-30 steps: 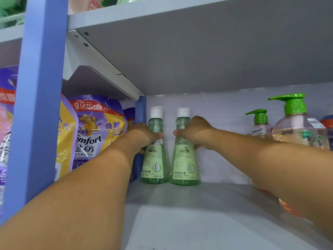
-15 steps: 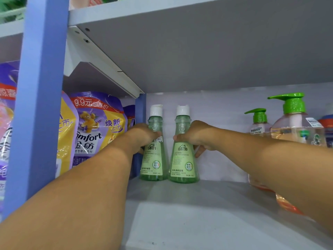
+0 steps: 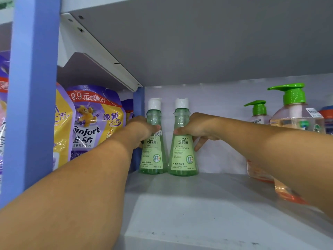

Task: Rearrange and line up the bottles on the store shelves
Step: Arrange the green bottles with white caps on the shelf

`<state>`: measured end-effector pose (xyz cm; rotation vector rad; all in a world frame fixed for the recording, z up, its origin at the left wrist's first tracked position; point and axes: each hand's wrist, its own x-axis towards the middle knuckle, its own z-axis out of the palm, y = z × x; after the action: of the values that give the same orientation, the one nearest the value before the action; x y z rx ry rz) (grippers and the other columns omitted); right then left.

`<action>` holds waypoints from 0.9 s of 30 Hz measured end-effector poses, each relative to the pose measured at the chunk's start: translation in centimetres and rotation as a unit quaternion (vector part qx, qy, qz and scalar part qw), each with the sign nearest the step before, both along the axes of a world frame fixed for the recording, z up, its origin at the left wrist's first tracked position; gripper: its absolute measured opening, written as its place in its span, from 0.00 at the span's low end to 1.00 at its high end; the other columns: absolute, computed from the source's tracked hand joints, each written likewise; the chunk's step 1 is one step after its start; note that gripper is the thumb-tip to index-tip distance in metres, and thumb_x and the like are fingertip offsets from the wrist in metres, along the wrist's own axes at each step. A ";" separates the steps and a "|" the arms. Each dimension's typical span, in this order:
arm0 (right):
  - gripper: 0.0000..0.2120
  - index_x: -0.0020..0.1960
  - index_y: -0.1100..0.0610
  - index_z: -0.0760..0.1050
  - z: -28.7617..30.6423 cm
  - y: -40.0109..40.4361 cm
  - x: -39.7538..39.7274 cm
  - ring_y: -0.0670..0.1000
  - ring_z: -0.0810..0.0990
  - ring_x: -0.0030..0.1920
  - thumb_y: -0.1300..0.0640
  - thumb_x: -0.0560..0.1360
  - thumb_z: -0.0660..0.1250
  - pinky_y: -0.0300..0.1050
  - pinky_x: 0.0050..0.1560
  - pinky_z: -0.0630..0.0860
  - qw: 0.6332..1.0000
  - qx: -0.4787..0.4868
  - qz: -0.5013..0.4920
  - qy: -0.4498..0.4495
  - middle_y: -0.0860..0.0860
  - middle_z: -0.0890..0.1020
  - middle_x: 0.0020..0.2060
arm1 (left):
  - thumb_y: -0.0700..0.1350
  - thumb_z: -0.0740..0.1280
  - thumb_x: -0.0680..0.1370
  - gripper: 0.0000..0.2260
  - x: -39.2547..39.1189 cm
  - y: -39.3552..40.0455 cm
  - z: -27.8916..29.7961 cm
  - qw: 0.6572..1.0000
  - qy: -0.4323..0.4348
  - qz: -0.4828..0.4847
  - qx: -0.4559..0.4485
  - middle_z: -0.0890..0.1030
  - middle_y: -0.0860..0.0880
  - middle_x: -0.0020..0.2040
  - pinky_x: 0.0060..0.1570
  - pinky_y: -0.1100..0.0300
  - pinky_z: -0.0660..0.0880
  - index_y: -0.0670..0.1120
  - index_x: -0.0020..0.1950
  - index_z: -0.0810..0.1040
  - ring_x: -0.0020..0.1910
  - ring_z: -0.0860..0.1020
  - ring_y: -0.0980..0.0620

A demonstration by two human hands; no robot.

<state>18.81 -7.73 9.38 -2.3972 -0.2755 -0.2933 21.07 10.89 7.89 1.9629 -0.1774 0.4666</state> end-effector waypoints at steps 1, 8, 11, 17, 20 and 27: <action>0.17 0.61 0.60 0.76 0.0 0.0 0.0 0.58 0.87 0.48 0.50 0.79 0.71 0.58 0.48 0.85 1.000 0.001 0.002 0.001 0.58 0.86 0.50 | 0.47 0.72 0.80 0.10 0.0 0.0 0.0 1.000 -0.002 0.001 -0.001 0.83 0.41 0.54 0.56 0.40 0.81 0.48 0.45 0.72 0.53 0.83 0.40; 0.18 0.62 0.59 0.76 -0.4 -0.2 0.0 0.58 0.86 0.49 0.48 0.79 0.71 0.59 0.49 0.85 1.000 0.010 -0.003 0.002 0.57 0.85 0.51 | 0.51 0.72 0.79 0.12 1.4 0.2 -0.3 1.000 -0.009 0.018 0.022 0.83 0.43 0.54 0.57 0.41 0.81 0.47 0.55 0.75 0.54 0.82 0.41; 0.20 0.62 0.59 0.76 -0.7 -0.1 -0.7 0.57 0.85 0.51 0.45 0.78 0.71 0.56 0.52 0.84 0.999 0.026 -0.017 0.005 0.56 0.85 0.53 | 0.53 0.73 0.77 0.13 2.1 0.4 -0.6 0.999 -0.017 0.028 0.033 0.83 0.42 0.55 0.57 0.42 0.81 0.47 0.53 0.76 0.54 0.83 0.40; 0.25 0.62 0.57 0.70 -1.0 -1.4 -6.9 0.56 0.81 0.58 0.40 0.77 0.69 0.54 0.57 0.82 0.999 0.008 -0.048 -0.024 0.55 0.75 0.61 | 0.56 0.73 0.75 0.28 0.3 -0.7 0.0 0.984 -0.080 0.141 0.069 0.78 0.42 0.60 0.49 0.54 0.76 0.40 0.66 0.73 0.55 0.78 0.42; 0.29 0.68 0.60 0.71 -0.6 -4.3 -12.5 0.54 0.83 0.55 0.40 0.77 0.69 0.53 0.52 0.84 0.997 0.016 -0.059 -0.048 0.55 0.78 0.61 | 0.56 0.73 0.76 0.23 -3.1 -2.8 0.4 0.981 -0.172 0.091 -0.003 0.79 0.48 0.55 0.51 0.57 0.74 0.45 0.66 0.74 0.53 0.78 0.45; 0.05 0.51 0.56 0.80 0.6 -16.2 -25.9 0.54 0.87 0.39 0.56 0.79 0.69 0.55 0.39 0.85 0.954 0.066 -0.137 -0.260 0.53 0.87 0.45 | 0.63 0.75 0.71 0.27 -14.7 -14.1 -0.7 0.969 -0.034 -0.244 0.032 0.81 0.51 0.58 0.51 0.47 0.84 0.53 0.63 0.72 0.51 0.84 0.49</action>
<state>-7.14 -23.89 10.02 -2.1857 -0.1503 -1.0428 6.39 -3.25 7.16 1.8803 -0.7078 0.2057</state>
